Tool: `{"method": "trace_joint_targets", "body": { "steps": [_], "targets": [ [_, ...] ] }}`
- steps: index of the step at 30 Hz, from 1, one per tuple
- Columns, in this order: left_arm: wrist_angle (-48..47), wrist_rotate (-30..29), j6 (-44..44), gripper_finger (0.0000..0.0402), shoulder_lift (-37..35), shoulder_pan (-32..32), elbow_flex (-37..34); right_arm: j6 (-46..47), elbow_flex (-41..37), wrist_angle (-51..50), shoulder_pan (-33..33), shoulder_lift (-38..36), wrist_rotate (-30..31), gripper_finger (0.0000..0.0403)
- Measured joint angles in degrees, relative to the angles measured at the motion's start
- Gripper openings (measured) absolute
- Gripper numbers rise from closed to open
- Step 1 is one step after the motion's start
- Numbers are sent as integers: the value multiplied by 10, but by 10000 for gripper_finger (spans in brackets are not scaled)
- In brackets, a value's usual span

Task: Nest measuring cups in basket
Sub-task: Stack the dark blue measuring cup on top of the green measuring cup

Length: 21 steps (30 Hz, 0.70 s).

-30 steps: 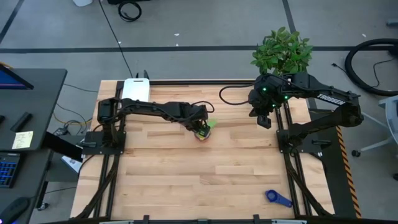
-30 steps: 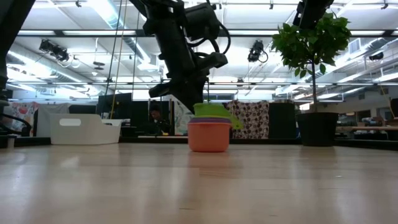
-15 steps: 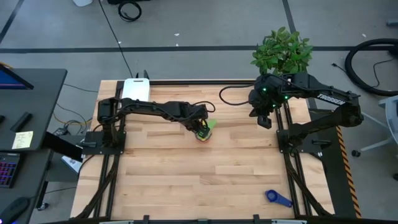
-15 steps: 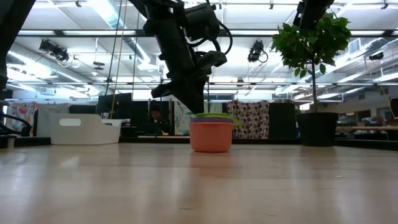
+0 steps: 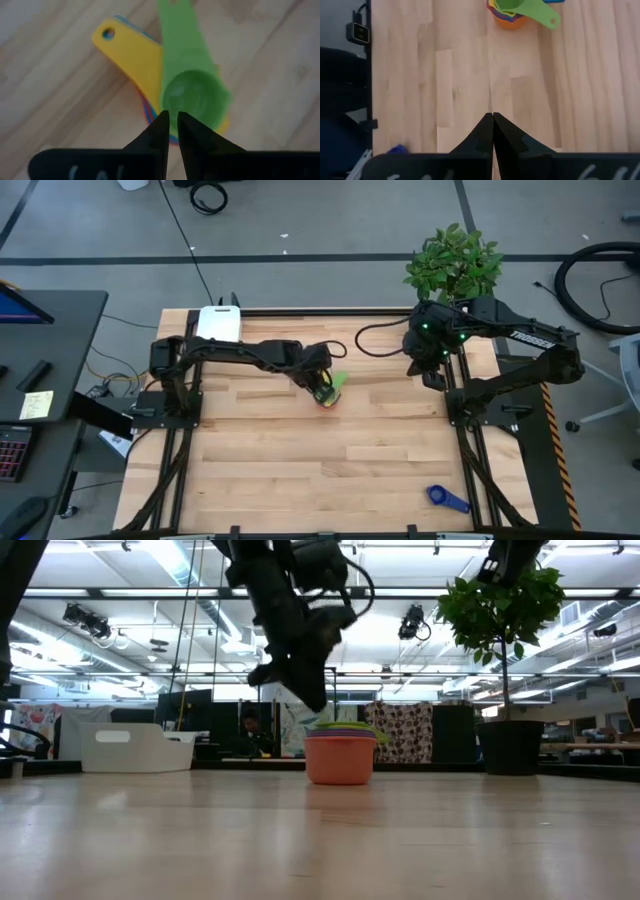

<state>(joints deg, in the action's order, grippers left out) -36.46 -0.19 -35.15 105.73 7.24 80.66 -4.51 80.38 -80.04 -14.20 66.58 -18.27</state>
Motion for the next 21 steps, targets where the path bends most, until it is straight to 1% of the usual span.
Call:
{"method": "trace_joint_targets", "body": {
  "steps": [3, 6, 9, 12, 15, 17, 21],
  "targets": [
    [1, 0, 25, 43, -32, 3, 0, 4, 0, -2, 0, 0, -13, 14],
    [-3, -2, 56, 43, -63, 5, 0, 29, 0, -20, 4, 0, -42, 22],
    [-10, -2, 87, 43, -93, 5, 0, 60, 0, -66, 22, 0, -71, 35],
    [-20, -2, 111, 43, -119, 5, 0, 88, -1, -101, 51, 1, -81, 53],
    [-26, -1, 128, 43, -137, 4, 0, 118, -15, -93, 83, 1, -81, 76],
    [-28, -1, 136, 43, -149, 5, 0, 120, -31, -79, 105, 4, -83, 92],
    [-46, 0, 140, 43, -165, 5, 0, 125, -87, -43, 159, 6, -88, 116]
  ]
}}
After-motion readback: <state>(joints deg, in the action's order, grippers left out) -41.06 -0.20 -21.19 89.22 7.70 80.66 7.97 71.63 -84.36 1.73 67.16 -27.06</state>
